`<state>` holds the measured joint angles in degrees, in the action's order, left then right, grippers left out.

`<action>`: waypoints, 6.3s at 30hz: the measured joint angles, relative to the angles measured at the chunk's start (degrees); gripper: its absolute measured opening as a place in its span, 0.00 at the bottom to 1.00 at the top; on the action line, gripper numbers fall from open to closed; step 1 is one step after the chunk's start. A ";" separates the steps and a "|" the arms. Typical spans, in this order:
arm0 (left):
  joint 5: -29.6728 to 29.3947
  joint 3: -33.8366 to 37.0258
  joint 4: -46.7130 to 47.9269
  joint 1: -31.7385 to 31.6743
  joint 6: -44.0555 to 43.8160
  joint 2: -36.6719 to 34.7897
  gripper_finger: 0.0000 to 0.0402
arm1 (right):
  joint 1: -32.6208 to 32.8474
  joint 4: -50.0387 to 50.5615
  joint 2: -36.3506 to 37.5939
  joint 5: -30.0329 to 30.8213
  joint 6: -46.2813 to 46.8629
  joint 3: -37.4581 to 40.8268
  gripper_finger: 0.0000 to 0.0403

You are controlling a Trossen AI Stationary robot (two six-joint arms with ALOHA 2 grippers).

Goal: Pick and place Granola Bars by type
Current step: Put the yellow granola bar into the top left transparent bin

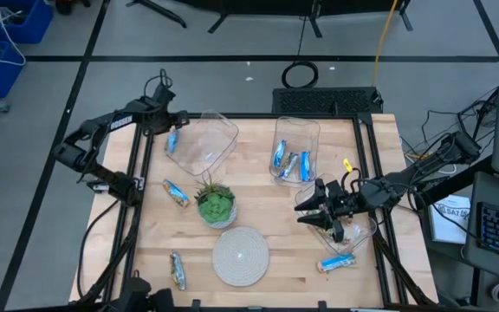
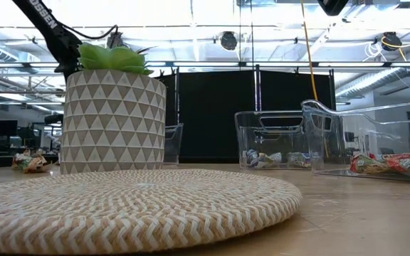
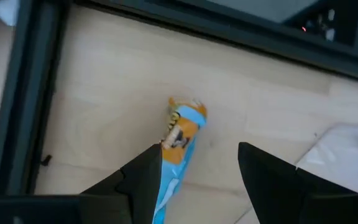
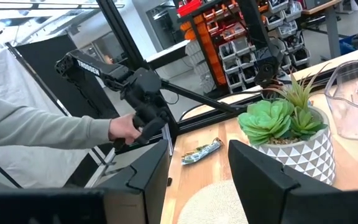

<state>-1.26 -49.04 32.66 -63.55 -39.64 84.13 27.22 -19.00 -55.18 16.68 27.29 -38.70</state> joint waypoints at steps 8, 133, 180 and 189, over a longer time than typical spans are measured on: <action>-6.36 0.00 -0.21 2.60 -0.01 1.73 0.54 | 0.00 -0.02 0.00 -0.04 0.53 0.00 0.39; -0.44 -9.98 0.10 30.07 15.12 -2.12 0.00 | -3.28 -5.12 0.74 1.52 -10.03 -0.02 0.39; -0.47 -19.38 55.21 75.35 46.88 -8.10 0.59 | 7.48 16.31 -7.76 -19.27 9.78 -4.22 0.39; -6.27 -6.81 50.45 78.72 46.57 -8.08 0.60 | 10.49 15.93 -12.68 -15.15 15.54 -5.81 0.39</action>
<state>-7.53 -55.85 83.11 15.17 6.93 76.05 37.72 -3.08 -67.86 1.53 42.83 -44.51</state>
